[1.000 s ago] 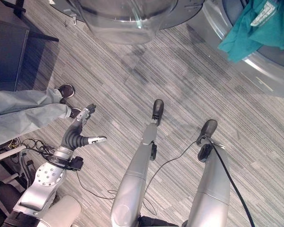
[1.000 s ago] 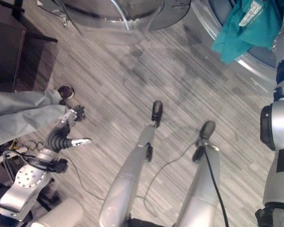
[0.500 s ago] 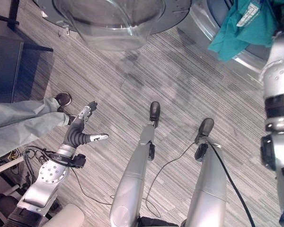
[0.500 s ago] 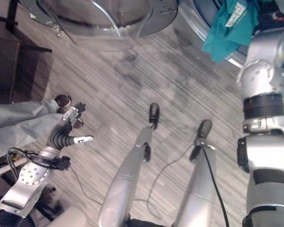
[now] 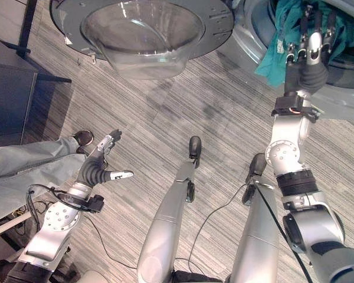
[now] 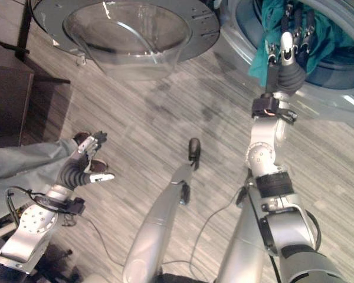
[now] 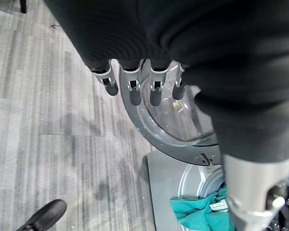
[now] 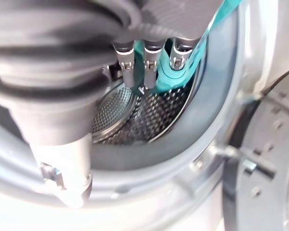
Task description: Grab the laundry basket,head to the washer,open it,put in the laundry and shut it.
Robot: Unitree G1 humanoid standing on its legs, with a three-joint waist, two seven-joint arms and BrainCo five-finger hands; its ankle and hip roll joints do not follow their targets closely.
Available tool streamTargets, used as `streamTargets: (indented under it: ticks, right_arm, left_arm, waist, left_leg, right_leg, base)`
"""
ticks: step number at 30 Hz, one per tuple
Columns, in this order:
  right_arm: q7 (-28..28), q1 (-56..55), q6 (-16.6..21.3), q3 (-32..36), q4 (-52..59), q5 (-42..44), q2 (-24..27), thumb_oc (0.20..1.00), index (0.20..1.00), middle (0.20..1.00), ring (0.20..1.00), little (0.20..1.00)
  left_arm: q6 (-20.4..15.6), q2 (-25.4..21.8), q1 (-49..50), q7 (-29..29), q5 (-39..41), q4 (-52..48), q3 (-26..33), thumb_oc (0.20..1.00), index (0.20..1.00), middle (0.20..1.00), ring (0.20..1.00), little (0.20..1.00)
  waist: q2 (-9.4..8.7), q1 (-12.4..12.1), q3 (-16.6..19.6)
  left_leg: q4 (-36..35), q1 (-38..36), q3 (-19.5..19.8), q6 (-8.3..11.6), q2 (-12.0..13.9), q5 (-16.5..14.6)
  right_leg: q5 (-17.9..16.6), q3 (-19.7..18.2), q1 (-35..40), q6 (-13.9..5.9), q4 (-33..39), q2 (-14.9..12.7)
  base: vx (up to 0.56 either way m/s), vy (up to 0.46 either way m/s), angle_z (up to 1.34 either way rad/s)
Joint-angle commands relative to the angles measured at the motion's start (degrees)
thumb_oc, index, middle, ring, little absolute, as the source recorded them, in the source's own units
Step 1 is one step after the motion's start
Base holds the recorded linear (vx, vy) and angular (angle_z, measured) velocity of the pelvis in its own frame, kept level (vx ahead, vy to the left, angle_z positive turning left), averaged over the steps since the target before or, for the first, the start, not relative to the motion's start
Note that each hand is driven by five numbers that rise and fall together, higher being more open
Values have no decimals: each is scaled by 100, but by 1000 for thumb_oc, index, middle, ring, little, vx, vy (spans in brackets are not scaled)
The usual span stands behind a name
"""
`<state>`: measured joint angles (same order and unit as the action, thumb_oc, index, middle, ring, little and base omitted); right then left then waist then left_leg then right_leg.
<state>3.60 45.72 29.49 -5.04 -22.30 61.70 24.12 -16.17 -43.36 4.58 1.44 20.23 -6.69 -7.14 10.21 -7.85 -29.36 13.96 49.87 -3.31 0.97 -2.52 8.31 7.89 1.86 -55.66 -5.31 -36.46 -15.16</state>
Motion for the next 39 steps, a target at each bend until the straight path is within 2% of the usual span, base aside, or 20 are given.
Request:
streamTargets:
  ticks: [1,4,5,8,9,13,15,16,18,19,20,21,22,23,24,25,29,32,36,39]
  right_arm:
    - [247,236,-51,93,-40,-474,278,1000,1000,1000,1000,1000]
    - [361,202,-121,288,-578,-346,131,1000,1000,1000,1000,1000]
    - [422,255,-51,590,-844,-138,4,1000,1000,1000,1000,1000]
    - [540,598,67,799,-1139,-22,228,1000,1000,1000,1000,1000]
    - [860,1160,54,720,-1562,-204,794,1000,1000,1000,1000,1000]
    - [1325,2375,-332,81,-2548,-675,1813,1000,1000,1000,1000,1000]
    - [1329,3501,-816,-701,-3722,-698,2448,1000,1000,1000,1000,1000]
    - [1251,3710,-838,-860,-3899,-639,2490,1000,1000,1000,1000,1000]
    - [1228,4800,-1556,-1980,-5011,-1195,2852,1000,1000,1000,1000,1000]
    - [1201,4967,-1587,-2105,-5115,-1203,2848,1000,1000,1000,1000,1000]
    - [1102,5424,-1924,-2765,-5481,-1742,2901,1000,1000,1000,1000,1000]
    - [773,5874,-2516,-3929,-5918,-3112,2826,1000,1000,1000,1000,1000]
    - [663,6127,-2679,-4517,-6084,-3831,2728,1000,1000,1000,1000,1000]
    - [642,6214,-2689,-4585,-6128,-3865,2698,1000,1000,1000,1000,1000]
    - [654,6416,-2819,-5155,-6247,-4810,2581,1000,1000,1000,1000,1000]
    - [793,6384,-2926,-5417,-6261,-5611,2426,1000,1000,1000,1000,1000]
    - [1051,6001,-2937,-4907,-6395,-5516,2362,1000,1000,1000,1000,1000]
    - [1061,5702,-2835,-4421,-6374,-4953,2384,1000,1000,1000,1000,1000]
    - [1859,5429,-2740,-3939,-6354,-4975,2430,1000,1000,1000,1000,1000]
    - [2280,5307,-2866,-3954,-6121,-5663,2549,1000,1000,1000,1000,1000]
  left_arm:
    - [-250,122,322,65,192,-193,188,1000,1000,1000,1000,1000]
    - [-253,179,329,118,236,-202,274,1000,1000,1000,1000,1000]
    - [-259,248,348,169,246,-183,365,1000,1000,1000,1000,1000]
    - [-275,265,379,180,278,-204,383,1000,1000,1000,1000,1000]
    - [-306,185,377,161,327,-237,373,1000,1000,1000,1000,1000]
    - [-327,11,273,143,409,-244,295,1000,1000,1000,1000,1000]
    - [-348,-216,218,120,506,-315,203,1000,1000,1000,1000,1000]
    - [-343,-165,191,114,520,-320,195,1000,1000,1000,1000,1000]
    - [-305,-398,217,89,617,-357,110,1000,1000,1000,1000,1000]
    - [-305,-356,193,87,628,-359,104,1000,1000,1000,1000,1000]
    - [-270,-346,151,73,650,-327,55,1000,1000,1000,1000,1000]
    - [-221,-437,143,27,664,-322,25,1000,1000,1000,1000,1000]
    - [-189,-428,145,-11,680,-358,46,1000,1000,1000,1000,1000]
    - [-181,-383,138,-16,683,-369,52,1000,1000,1000,1000,1000]
    - [-109,-361,211,-69,714,-504,147,1000,1000,1000,1000,1000]
    - [-54,-253,283,-90,719,-624,238,1000,1000,1000,1000,1000]
    - [-18,-237,334,-74,657,-806,305,1000,1000,1000,1000,1000]
    - [-35,-196,368,-54,624,-781,327,1000,1000,1000,1000,1000]
    - [-115,-95,264,172,612,-721,273,1000,1000,1000,1000,1000]
    - [-157,-59,226,269,543,-664,220,1000,1000,1000,1000,1000]
  waist:
    - [85,86,-43]
    - [76,80,-43]
    - [130,60,-43]
    - [186,-10,-43]
    - [221,-84,-43]
    - [281,-187,-43]
    - [257,-308,-39]
    - [308,-296,-40]
    - [233,-424,27]
    - [272,-411,12]
    - [284,-422,16]
    - [189,-494,52]
    - [183,-493,42]
    - [220,-472,30]
    - [203,-449,26]
    - [186,-396,15]
    - [195,-397,26]
    - [209,-416,-1]
    - [259,-428,-38]
    - [304,-450,-38]
  left_leg:
    - [1076,-54,203,-128,-108,-1852]
    - [1060,-38,228,-121,-106,-1842]
    - [972,-49,236,-105,-104,-1814]
    - [858,-79,254,-94,-111,-1768]
    - [827,-104,269,-90,-118,-1732]
    - [673,-202,291,-50,-94,-1662]
    - [550,-284,296,1,-64,-1578]
    - [521,-283,295,5,-59,-1567]
    - [347,-372,316,67,-20,-1455]
    - [328,-371,313,70,-17,-1446]
    - [248,-385,322,95,5,-1391]
    - [144,-419,333,129,55,-1330]
    - [110,-409,346,131,68,-1278]
    - [104,-406,347,134,71,-1276]
    - [91,-397,373,134,79,-1250]
    - [63,-416,397,140,97,-1233]
    - [-22,-493,460,157,125,-1203]
    - [-53,-518,475,162,131,-1186]
    - [-71,-521,461,151,103,-1182]
    - [-72,-507,454,143,74,-1168]
  right_leg:
    - [-369,195,276,14,1098,78]
    - [-378,209,314,16,1167,72]
    - [-387,233,347,8,1253,57]
    - [-390,237,371,-4,1314,64]
    - [-381,230,374,-3,1296,68]
    - [-368,228,418,-8,1339,66]
    - [-378,244,488,-19,1404,66]
    - [-385,247,483,-17,1426,72]
    - [-395,303,541,-21,1509,81]
    - [-400,301,534,-19,1520,85]
    - [-414,332,541,-18,1569,86]
    - [-378,388,540,-1,1584,108]
    - [-387,409,528,17,1596,126]
    - [-386,410,523,19,1596,128]
    - [-368,440,502,43,1567,155]
    - [-364,464,516,59,1577,196]
    - [-320,532,597,61,1599,228]
    - [-302,553,611,64,1576,238]
    - [-329,554,607,46,1596,233]
    - [-342,540,579,27,1586,214]
  base:
    - [0,0,0]
    - [15,-36,5]
    - [21,-36,1]
    - [17,-41,-3]
    - [14,-49,4]
    - [8,-43,4]
    - [1,-55,-1]
    - [13,-58,2]
    - [13,-64,9]
    - [10,-54,8]
    - [17,-90,6]
    - [7,-118,6]
    - [3,-92,0]
    - [-7,-68,-6]
    - [9,-81,-2]
    - [8,-80,3]
    - [6,-61,4]
    - [-3,-25,3]
    - [-8,8,2]
    - [-8,11,0]
